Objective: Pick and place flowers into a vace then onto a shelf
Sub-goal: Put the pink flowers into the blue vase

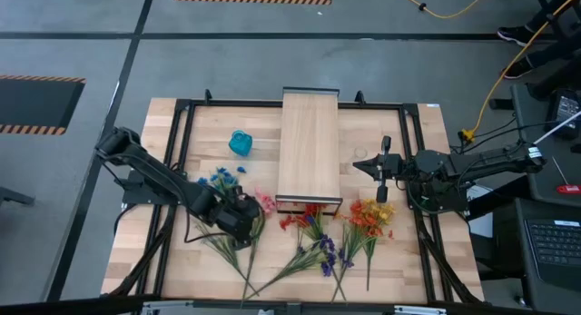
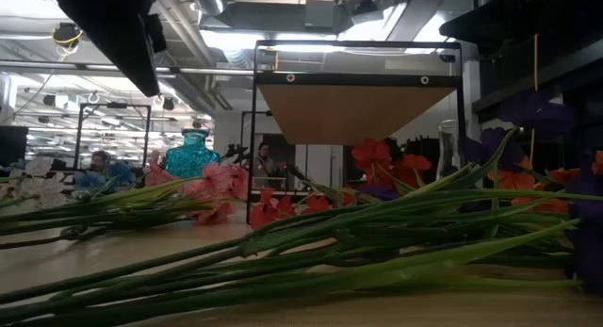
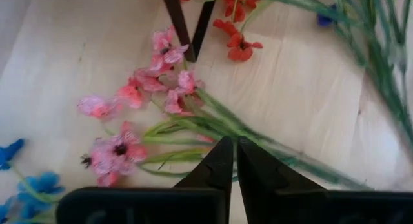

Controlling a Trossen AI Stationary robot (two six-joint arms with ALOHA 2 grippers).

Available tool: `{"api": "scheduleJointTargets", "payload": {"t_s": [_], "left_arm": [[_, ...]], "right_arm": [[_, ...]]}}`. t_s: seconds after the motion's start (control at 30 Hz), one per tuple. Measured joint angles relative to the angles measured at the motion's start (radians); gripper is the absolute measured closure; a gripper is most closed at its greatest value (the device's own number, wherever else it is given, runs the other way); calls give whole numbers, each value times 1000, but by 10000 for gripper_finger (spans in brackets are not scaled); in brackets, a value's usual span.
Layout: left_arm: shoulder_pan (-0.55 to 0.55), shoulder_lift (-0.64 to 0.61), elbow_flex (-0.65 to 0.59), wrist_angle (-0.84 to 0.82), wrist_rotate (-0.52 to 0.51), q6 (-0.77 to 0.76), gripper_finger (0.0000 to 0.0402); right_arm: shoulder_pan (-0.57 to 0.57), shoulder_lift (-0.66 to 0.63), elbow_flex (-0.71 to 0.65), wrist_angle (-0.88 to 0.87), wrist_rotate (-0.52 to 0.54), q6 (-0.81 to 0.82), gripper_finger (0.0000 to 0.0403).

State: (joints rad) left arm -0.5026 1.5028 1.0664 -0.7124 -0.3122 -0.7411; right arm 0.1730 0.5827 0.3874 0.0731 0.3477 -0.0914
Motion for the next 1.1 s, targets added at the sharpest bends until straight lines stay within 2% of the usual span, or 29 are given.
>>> {"api": "scheduleJointTargets", "payload": {"t_s": [0.3,0.43,0.6,0.77,1.1], "left_arm": [[0,38,0,6,17,-321,302],[0,63,0,8,18,-393,261],[1,113,0,57,43,-412,226],[8,174,0,90,128,-450,215],[8,266,0,88,126,-450,214]], "right_arm": [[0,0,0,5,0,-24,395],[0,0,0,5,0,-26,395],[0,0,0,5,0,-26,395],[0,0,0,4,0,-26,395],[0,0,0,4,0,-26,395]]}}
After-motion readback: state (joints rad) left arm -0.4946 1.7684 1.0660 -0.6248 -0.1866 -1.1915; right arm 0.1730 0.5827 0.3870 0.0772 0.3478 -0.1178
